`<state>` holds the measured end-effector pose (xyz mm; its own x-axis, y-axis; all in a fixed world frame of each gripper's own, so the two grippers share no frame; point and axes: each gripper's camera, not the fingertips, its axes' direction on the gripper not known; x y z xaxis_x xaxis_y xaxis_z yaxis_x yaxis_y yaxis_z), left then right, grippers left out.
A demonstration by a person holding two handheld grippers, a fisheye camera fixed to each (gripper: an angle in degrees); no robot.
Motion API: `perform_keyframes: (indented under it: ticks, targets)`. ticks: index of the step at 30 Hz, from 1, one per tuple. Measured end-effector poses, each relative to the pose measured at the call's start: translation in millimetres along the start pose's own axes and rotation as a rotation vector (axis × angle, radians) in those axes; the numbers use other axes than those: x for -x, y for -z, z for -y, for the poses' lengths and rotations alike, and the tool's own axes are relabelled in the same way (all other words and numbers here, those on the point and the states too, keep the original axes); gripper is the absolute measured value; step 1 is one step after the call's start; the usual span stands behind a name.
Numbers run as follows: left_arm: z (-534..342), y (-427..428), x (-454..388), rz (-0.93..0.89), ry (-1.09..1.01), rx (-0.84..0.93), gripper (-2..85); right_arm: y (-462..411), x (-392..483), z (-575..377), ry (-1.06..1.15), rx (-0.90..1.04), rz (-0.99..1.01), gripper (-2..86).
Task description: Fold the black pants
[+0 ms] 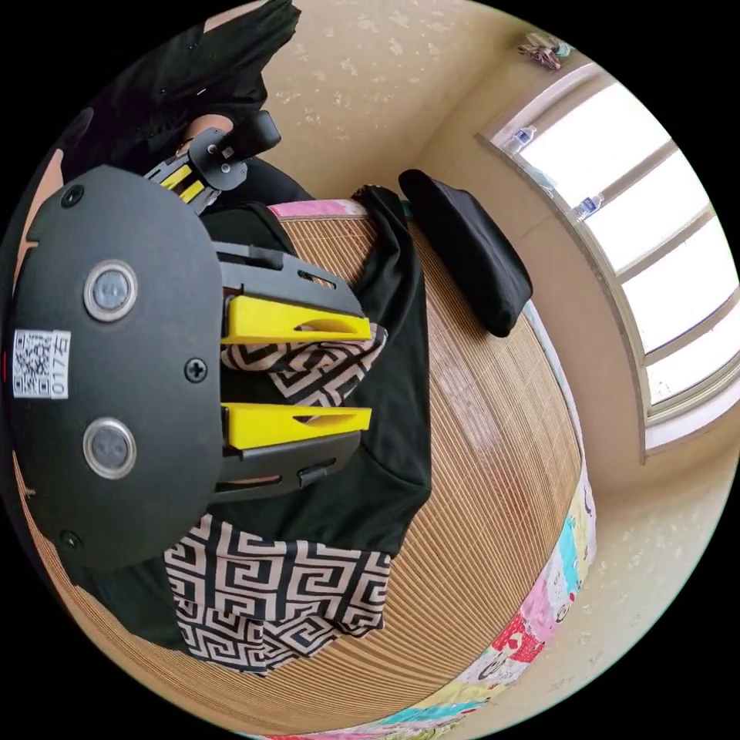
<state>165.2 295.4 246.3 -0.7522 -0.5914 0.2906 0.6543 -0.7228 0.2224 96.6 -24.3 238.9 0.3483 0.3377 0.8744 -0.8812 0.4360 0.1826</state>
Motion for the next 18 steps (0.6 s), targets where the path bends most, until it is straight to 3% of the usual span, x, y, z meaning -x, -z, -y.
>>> perform_keyframes:
  ticks: [8,13,18]
  targets:
    - [-5.1,2.8,-9.7,-0.006,0.013,-0.009,6.0,24.7,29.0,11.4,-0.042,-0.215,-0.222,4.0]
    - [-8.1,5.4,-13.5,-0.017,0.019,-0.011,5.4,7.4,4.2,42.2,-0.144,-0.083,-0.114,8.6]
    - [-10.9,8.4,-18.7,-0.024,0.026,-0.012,5.3,71.8,11.1,-33.5,-0.301,-0.241,-0.231,8.6]
